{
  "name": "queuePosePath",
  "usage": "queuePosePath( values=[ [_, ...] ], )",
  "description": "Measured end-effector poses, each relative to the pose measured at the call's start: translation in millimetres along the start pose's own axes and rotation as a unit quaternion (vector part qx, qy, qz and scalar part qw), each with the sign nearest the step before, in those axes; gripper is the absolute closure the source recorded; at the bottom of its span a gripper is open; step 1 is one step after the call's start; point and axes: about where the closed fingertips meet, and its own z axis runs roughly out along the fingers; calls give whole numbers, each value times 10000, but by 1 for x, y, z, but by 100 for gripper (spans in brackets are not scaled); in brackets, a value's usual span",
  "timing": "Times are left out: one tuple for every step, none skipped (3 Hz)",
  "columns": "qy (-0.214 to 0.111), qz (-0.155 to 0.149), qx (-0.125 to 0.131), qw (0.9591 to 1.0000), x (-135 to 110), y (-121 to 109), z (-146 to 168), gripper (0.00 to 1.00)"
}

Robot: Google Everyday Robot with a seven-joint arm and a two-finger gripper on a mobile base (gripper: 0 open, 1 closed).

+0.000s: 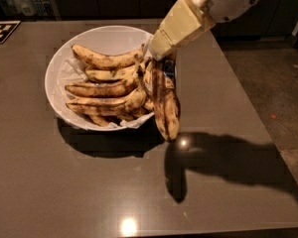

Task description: Pick banana from white bowl

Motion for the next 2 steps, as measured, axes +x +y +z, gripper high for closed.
queuePosePath(
  values=[
    [-39,227,67,9997,15,7,-14,100],
    [-46,249,78,9996,17,8,-16,100]
  ],
)
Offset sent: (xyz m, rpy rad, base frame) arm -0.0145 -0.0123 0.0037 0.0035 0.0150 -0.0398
